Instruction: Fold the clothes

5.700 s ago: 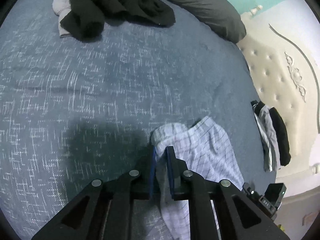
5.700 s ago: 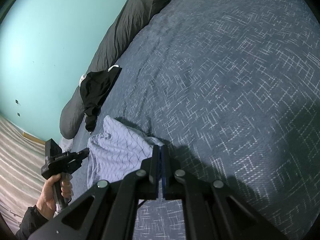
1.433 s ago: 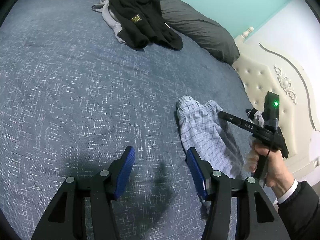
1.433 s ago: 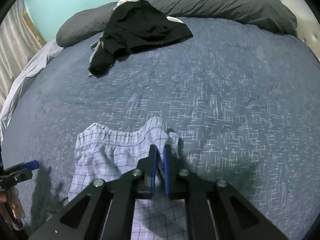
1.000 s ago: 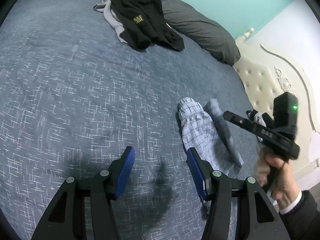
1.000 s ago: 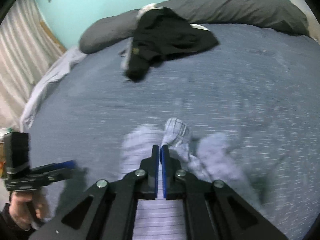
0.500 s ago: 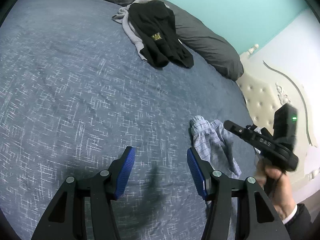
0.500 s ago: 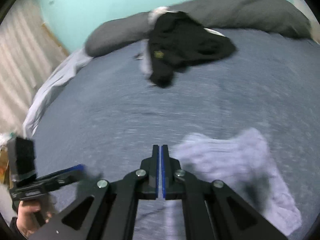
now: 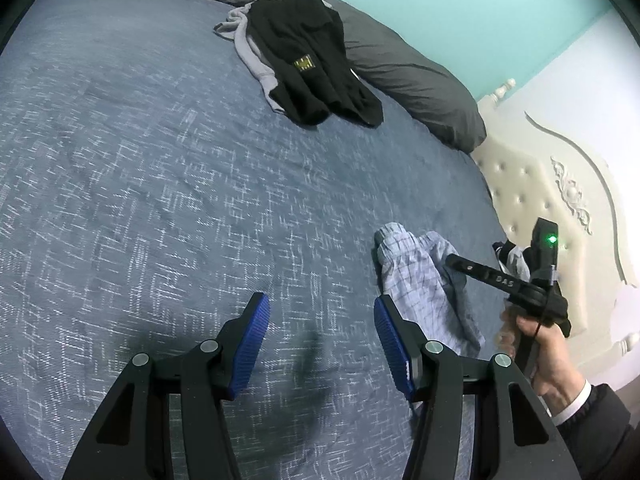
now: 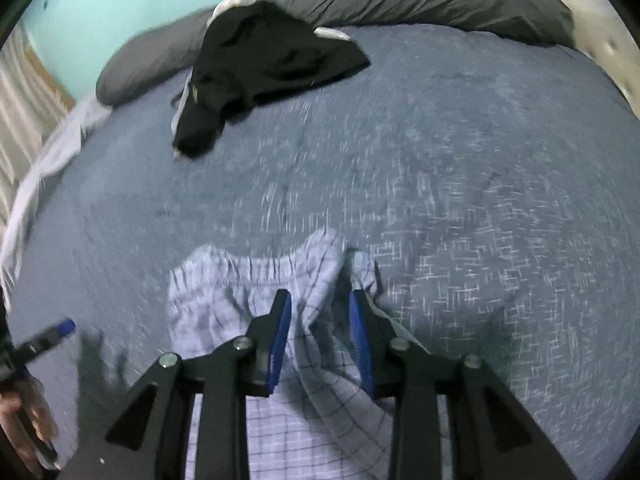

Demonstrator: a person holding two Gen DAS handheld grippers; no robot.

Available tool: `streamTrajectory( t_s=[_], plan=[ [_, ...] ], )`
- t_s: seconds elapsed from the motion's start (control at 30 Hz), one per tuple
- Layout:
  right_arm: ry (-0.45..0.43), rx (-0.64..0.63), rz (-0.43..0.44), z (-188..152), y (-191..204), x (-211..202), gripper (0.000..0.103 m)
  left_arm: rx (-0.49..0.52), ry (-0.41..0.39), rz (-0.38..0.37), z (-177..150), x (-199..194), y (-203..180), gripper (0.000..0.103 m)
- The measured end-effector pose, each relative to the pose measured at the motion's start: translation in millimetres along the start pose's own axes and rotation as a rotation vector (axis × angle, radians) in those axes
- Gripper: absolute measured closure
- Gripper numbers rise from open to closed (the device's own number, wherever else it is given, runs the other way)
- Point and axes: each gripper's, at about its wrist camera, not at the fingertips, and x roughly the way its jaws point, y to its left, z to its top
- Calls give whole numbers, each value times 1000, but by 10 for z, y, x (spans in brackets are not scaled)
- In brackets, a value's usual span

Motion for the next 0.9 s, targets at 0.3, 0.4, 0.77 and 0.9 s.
streamTrajectory(
  t_s=[0.3,0.4,0.77,0.9],
  plan=[
    [-28,-45,75,-68,294,-35,100,-3,4,-2,2,-13,22,45],
    [-44,-42,165,-119,594,-174,100,-4,3,-7,10,-32,23,45],
    [-11,-4,405,-269,1722,-114,100,-67,-38,4,83,-198,326,45],
    [39,14,477,-285,1931,78,97,-98,-55,17,116,-276,473,45]
  ],
)
